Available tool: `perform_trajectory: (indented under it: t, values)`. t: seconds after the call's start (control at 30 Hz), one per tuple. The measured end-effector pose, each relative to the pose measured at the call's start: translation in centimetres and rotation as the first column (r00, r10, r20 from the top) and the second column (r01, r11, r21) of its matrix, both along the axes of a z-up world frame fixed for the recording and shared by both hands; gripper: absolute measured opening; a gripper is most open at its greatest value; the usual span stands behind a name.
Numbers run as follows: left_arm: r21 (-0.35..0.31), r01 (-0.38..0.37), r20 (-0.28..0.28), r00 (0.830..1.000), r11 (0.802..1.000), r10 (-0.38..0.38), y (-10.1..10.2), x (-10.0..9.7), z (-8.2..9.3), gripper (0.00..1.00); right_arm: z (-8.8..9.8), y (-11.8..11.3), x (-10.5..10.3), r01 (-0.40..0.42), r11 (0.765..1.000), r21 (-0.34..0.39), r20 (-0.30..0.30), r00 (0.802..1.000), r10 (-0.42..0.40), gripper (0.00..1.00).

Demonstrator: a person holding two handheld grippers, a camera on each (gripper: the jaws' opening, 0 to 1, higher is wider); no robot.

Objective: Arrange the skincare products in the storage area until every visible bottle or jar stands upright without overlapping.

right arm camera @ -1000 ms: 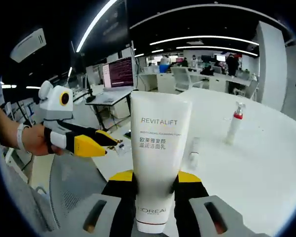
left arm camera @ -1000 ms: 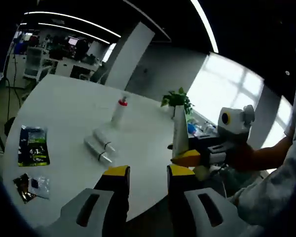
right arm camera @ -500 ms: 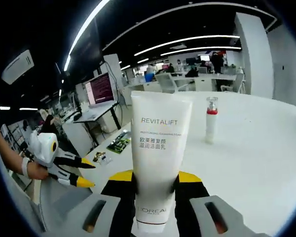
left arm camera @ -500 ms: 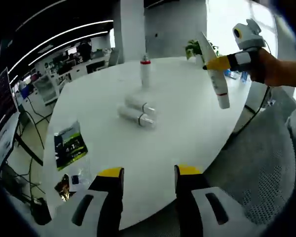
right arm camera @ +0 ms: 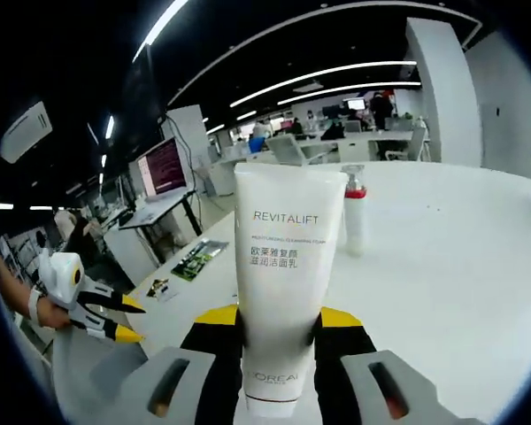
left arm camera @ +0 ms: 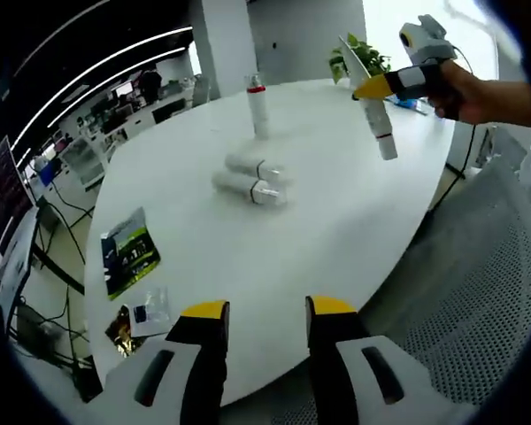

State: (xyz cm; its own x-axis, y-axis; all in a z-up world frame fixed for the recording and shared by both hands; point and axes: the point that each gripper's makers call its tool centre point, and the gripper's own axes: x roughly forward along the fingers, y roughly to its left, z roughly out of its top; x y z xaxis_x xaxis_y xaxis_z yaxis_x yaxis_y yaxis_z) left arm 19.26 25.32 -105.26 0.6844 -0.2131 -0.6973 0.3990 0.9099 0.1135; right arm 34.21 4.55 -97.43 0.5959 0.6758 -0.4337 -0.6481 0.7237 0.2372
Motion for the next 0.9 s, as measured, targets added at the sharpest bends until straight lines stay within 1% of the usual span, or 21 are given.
perform_trajectory:
  t: [0.1,0.13,0.2,0.23,0.37,0.43,0.5,0.63,0.77,0.83,0.9]
  values:
    - [0.008,-0.001,-0.007,1.000,1.000,0.001,0.2,-0.1,-0.2,0.31,0.1,0.0,1.5,0.012,1.000,-0.002,0.020,1.000,-0.012,0.23]
    - [0.011,-0.002,-0.015,1.000,1.000,0.002,0.2,-0.2,-0.3,0.31,0.0,0.0,2.2,0.017,1.000,-0.011,0.029,0.999,-0.016,0.23]
    - [0.007,-0.004,-0.009,1.000,1.000,0.004,0.2,-0.1,-0.2,0.31,-0.3,-0.2,3.9,0.024,0.999,-0.034,0.052,0.998,-0.023,0.23]
    - [0.005,-0.003,-0.007,1.000,1.000,0.003,0.2,-0.1,-0.1,0.31,-0.4,-0.2,4.4,0.032,0.999,-0.040,0.055,0.998,-0.030,0.23]
    - [0.007,0.000,-0.007,1.000,1.000,0.000,0.2,0.0,-0.2,0.31,-0.8,-0.1,7.3,0.070,0.997,-0.043,0.069,0.995,-0.066,0.23]
    - [0.004,-0.002,-0.006,1.000,1.000,0.002,0.3,0.0,-0.2,0.31,-0.8,-0.1,8.4,0.089,0.995,-0.039,0.073,0.994,-0.086,0.23]
    - [0.002,-0.006,-0.025,1.000,1.000,0.006,0.3,-0.2,-0.6,0.31,-0.7,0.1,9.4,0.103,0.994,-0.028,0.076,0.992,-0.101,0.23]
    - [0.000,-0.008,-0.029,1.000,1.000,0.008,0.4,-0.2,-0.7,0.31,-0.9,0.5,10.9,0.114,0.993,-0.039,0.088,0.990,-0.110,0.24]
    - [0.002,-0.015,-0.048,0.999,1.000,0.015,0.6,-0.5,-1.2,0.31,-1.2,0.5,12.0,0.130,0.991,-0.031,0.080,0.989,-0.127,0.24]
    - [0.004,-0.015,-0.047,0.999,1.000,0.015,0.7,-0.5,-1.2,0.29,-1.3,0.6,12.4,0.132,0.991,-0.033,0.073,0.989,-0.130,0.24]
    - [0.013,-0.025,-0.042,0.999,1.000,0.026,1.0,-0.4,-1.3,0.30,-1.4,0.5,13.0,0.139,0.989,-0.042,0.076,0.988,-0.136,0.24]
